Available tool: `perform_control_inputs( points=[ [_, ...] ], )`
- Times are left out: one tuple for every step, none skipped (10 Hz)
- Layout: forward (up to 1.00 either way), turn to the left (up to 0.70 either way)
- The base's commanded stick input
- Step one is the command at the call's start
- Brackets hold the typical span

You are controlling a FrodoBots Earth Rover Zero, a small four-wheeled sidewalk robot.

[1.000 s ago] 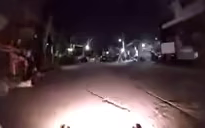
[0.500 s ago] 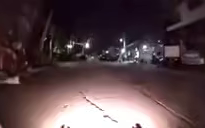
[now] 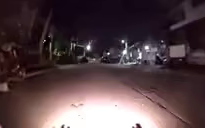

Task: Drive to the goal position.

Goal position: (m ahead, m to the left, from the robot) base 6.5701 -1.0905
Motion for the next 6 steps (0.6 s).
perform_control_inputs(
  points=[
    [0.85,0.00],
    [0.85,0.00],
    [0.85,0.00],
    [0.85,0.00],
    [0.85,0.00],
    [0.85,0.00]
  ],
)
